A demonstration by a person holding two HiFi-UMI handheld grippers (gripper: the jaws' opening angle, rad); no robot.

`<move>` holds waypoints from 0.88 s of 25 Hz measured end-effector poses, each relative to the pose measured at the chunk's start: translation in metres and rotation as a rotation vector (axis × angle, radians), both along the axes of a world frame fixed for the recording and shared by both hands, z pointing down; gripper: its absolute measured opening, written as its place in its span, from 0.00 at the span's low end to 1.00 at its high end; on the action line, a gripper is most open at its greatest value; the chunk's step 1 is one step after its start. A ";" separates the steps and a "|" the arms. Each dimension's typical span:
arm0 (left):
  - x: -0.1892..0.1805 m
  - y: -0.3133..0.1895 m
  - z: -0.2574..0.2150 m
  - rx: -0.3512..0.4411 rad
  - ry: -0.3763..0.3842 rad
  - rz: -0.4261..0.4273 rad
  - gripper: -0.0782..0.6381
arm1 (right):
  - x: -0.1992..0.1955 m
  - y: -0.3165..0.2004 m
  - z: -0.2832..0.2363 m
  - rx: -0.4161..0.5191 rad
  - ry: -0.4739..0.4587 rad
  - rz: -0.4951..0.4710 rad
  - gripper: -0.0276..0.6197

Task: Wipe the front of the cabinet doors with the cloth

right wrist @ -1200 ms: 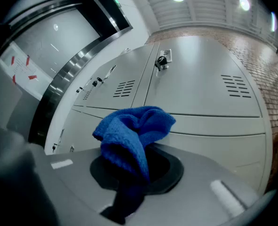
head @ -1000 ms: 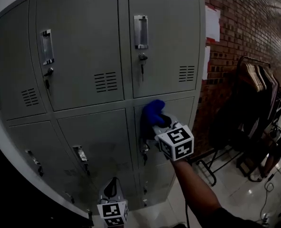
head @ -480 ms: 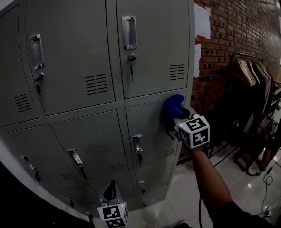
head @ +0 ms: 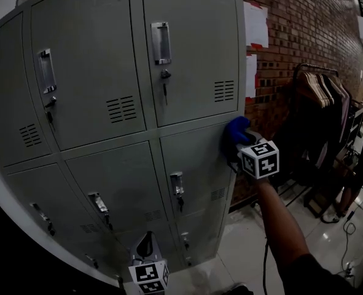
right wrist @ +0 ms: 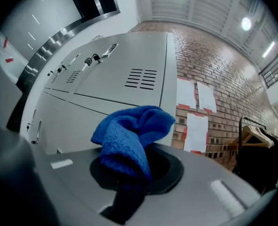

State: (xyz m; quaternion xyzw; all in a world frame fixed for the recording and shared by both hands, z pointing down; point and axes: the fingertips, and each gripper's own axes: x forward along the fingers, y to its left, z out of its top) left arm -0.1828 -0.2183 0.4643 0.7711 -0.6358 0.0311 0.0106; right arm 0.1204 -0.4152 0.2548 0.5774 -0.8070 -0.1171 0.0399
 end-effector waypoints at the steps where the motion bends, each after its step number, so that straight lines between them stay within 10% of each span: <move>1: 0.000 0.000 -0.001 0.004 0.000 -0.001 0.13 | 0.002 -0.001 0.000 0.000 0.001 0.006 0.13; 9: 0.004 0.002 -0.004 0.012 0.002 0.011 0.13 | -0.019 0.019 -0.002 0.048 -0.019 0.005 0.13; 22: -0.008 0.006 -0.011 0.021 0.002 -0.010 0.13 | -0.195 0.064 0.033 -0.010 -0.065 -0.318 0.13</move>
